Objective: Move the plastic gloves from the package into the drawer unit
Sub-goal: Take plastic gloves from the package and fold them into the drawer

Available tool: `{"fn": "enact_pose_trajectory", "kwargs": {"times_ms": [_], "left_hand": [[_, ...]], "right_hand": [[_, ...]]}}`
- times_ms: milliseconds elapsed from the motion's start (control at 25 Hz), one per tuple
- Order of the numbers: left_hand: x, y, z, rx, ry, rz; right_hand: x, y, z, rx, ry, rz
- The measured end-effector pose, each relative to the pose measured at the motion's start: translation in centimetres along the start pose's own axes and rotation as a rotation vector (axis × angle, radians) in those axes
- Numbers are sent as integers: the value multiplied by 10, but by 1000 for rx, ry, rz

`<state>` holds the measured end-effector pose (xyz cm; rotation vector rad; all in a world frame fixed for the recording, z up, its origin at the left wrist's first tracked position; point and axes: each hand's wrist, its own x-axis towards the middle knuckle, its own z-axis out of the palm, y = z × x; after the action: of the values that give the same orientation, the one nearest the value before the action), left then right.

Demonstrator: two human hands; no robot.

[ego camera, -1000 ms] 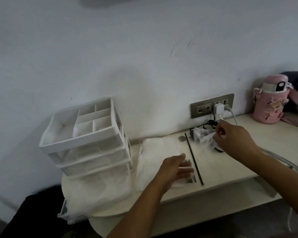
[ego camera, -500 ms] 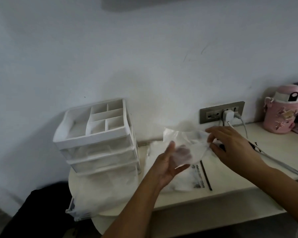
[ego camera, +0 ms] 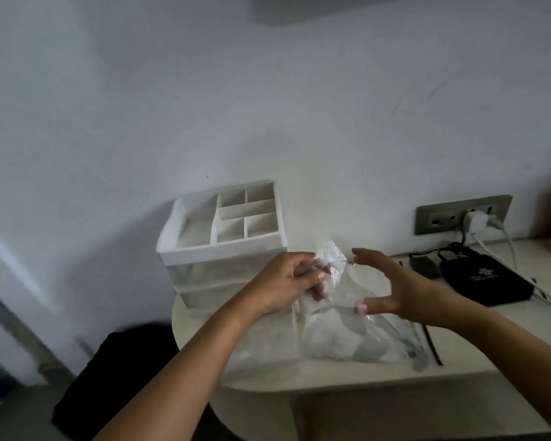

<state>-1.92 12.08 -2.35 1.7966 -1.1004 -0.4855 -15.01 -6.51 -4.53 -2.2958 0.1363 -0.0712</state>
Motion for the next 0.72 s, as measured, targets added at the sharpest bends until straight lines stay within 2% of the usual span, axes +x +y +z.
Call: {"fn": "enact_pose_trajectory", "kwargs": {"times_ms": [120,200,240,400,480,560,720], "left_hand": [[-11,12,-23,25,-45,13],[-21,14,-37,14,-30,-7],[-27,13,-44,-5,-11,-25],[-49,-7,-69,-136,141,-180],[-59,-24,-79,-111,247,-290],[-70,-41,-87,-64,286,-381],[-87,-75,-96,-22,293,-563]], "right_hand": [[13,-13,6,288,-359,-169],[20,-21,13,423,-544,-151],[23,-23,17,432,-571,-133],[40,-31,30,307,-310,-30],[51,-30,37,519,-214,69],[58,-37,49,686,-72,153],[72,-47,70,388,178,259]]}}
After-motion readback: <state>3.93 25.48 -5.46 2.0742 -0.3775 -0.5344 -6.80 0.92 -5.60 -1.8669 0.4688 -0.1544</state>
